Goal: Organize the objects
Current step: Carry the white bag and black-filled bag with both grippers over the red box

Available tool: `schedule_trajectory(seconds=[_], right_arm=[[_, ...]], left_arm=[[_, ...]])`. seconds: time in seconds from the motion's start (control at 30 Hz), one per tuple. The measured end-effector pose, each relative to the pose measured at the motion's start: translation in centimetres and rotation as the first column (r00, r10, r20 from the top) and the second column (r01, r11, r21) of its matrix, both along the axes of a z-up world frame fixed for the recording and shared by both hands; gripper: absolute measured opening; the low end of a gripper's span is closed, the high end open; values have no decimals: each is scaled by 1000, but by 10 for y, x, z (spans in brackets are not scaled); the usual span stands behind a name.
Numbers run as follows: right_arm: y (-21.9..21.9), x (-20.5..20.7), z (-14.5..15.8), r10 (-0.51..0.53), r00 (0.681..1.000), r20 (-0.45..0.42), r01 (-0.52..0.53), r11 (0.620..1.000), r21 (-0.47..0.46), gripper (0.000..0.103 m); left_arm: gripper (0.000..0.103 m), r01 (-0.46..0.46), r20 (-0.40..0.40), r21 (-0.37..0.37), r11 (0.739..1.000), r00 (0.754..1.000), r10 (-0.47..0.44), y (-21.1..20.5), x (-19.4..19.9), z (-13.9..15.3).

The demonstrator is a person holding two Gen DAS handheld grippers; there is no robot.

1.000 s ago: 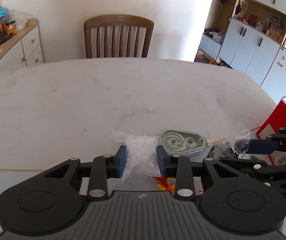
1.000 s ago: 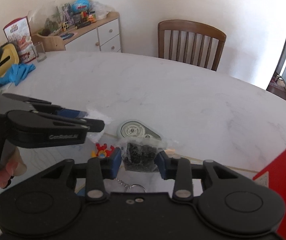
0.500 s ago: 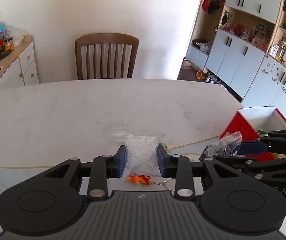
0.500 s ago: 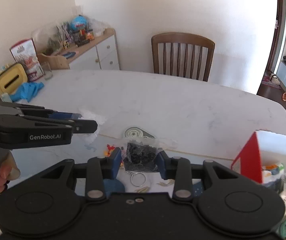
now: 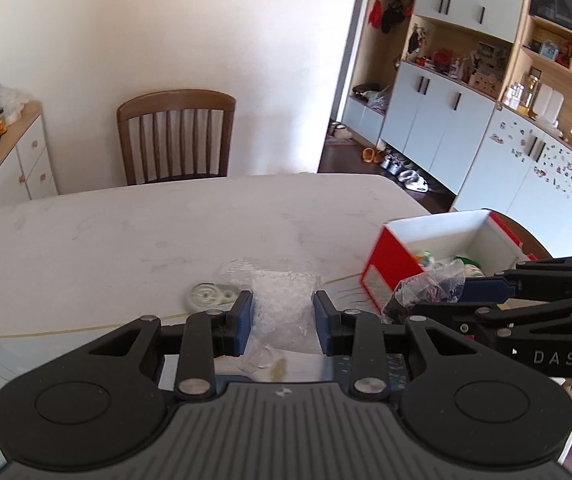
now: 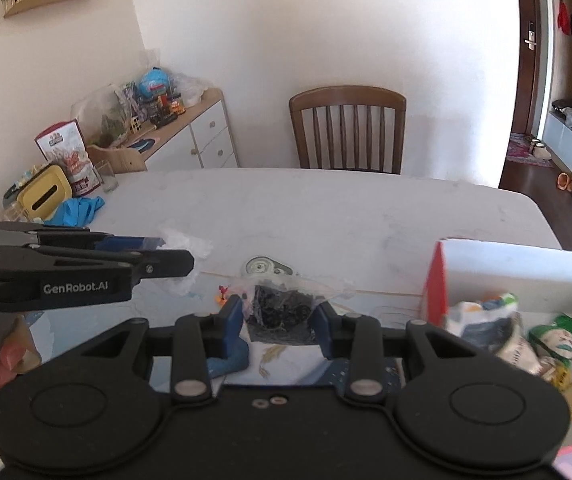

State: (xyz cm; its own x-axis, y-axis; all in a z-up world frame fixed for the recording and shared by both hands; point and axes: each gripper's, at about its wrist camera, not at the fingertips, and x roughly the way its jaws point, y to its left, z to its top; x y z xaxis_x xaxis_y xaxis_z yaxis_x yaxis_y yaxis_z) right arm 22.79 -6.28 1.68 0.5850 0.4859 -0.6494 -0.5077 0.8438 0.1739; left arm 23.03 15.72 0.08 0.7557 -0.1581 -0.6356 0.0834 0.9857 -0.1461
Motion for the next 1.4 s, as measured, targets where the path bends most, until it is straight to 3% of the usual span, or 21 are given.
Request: schedule_trajectory(seconds=[0.67,1.1,1.4], right_arm=[[-148,-9,9,-118,992,38,117,992,44,36],[-232,6,-8,-210,977,23,210,978,6,36],[-244,37,-39,-185,982,-45,183,982,-43,36]], left_arm=[[32,135,16,41,990,991,-135,-152,12,21],[32,202,-87,48,978,977,-197,-226,48,-15],[32,187,-168,72,980,971,-173,-249,88,-44]])
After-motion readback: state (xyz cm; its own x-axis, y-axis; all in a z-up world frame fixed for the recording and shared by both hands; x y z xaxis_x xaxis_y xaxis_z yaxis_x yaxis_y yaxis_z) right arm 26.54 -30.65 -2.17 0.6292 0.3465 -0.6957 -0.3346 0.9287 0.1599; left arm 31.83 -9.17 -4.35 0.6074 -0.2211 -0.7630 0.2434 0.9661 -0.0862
